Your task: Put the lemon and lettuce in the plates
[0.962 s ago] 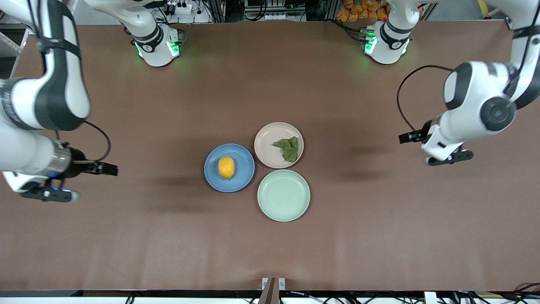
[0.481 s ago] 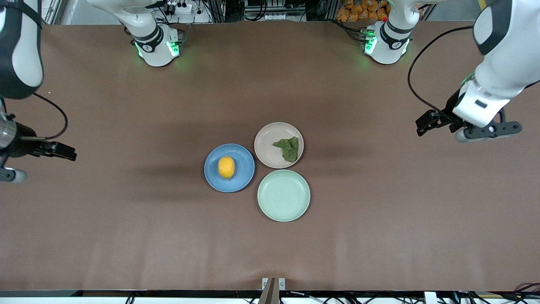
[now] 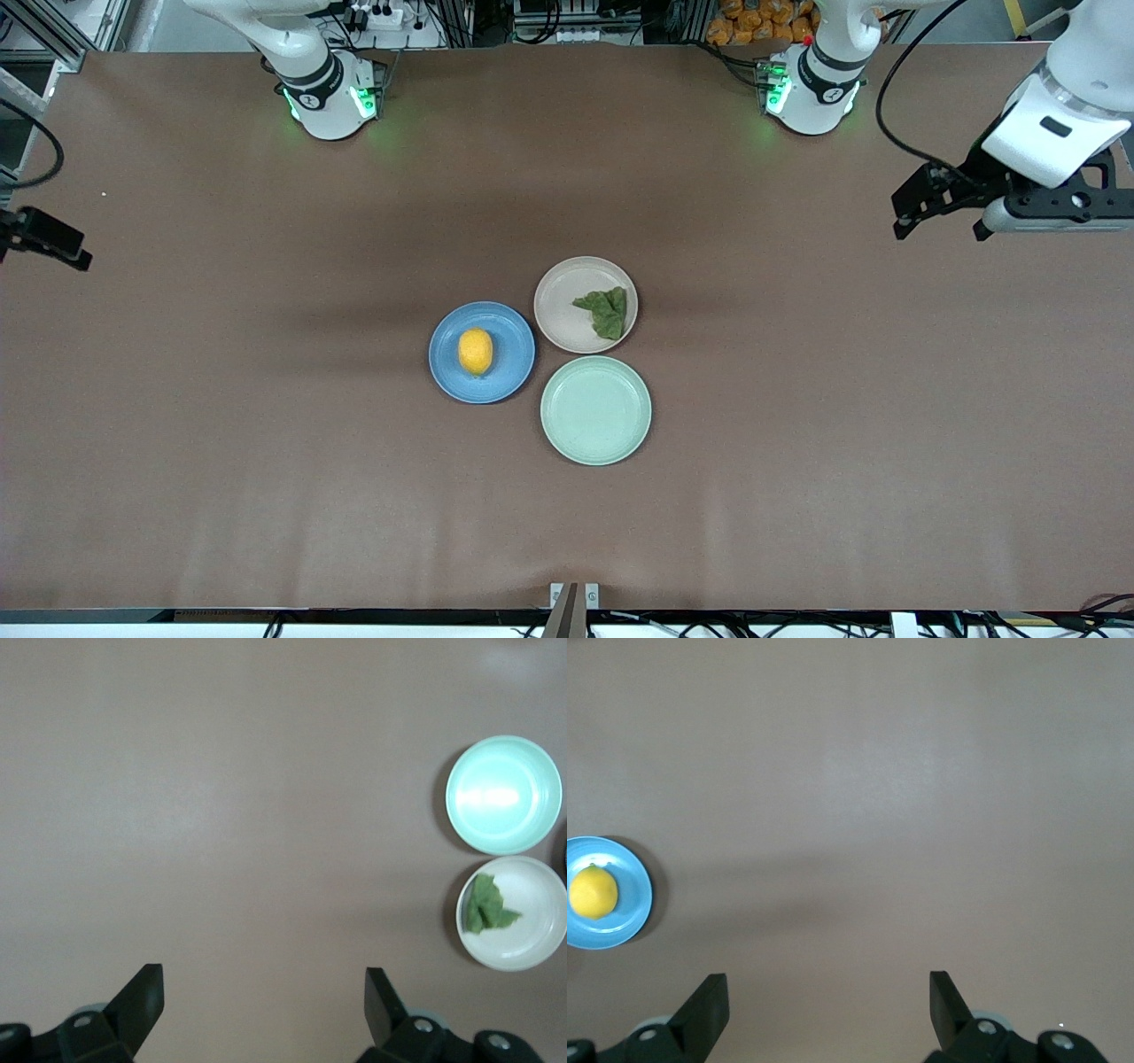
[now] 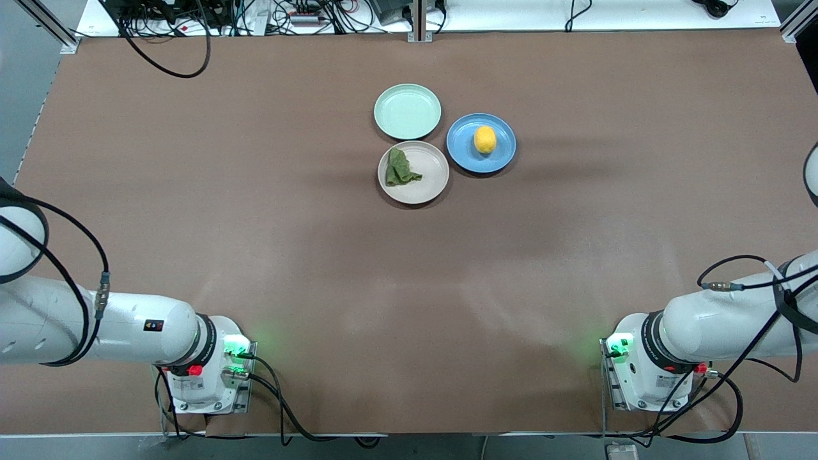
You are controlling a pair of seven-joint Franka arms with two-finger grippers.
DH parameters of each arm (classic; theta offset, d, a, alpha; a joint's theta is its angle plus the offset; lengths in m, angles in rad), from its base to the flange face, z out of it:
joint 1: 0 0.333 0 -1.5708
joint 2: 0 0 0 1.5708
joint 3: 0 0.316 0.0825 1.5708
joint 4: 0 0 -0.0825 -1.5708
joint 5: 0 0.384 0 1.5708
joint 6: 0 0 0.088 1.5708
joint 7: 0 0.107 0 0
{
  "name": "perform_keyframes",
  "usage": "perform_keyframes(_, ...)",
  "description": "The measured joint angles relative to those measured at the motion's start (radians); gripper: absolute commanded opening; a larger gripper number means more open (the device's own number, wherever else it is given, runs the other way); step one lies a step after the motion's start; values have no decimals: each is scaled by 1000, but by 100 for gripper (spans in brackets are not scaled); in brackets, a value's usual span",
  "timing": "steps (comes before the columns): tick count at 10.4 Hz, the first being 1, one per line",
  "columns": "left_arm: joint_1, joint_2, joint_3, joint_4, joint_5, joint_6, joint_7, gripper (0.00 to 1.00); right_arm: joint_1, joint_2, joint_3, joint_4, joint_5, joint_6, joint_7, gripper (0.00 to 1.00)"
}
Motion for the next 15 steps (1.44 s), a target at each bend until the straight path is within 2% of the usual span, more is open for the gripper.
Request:
perform_keyframes(2, 1, 13, 1, 71, 0, -88, 28, 100, 0, -9, 9, -2, 0, 27, 0, 100)
perform_keyframes(4, 5, 18, 4, 100, 0, -122, 32, 100, 0, -9, 16, -2, 0, 40, 0, 100)
perform_keyframes(11, 6, 30, 5, 102, 0, -125, 35, 100, 0, 5, 27, -12, 1, 23, 0, 100)
perform_keyframes(15, 6, 30, 5, 102, 0, -125, 36, 100, 0, 10, 33, -25, 30, 20, -5, 100)
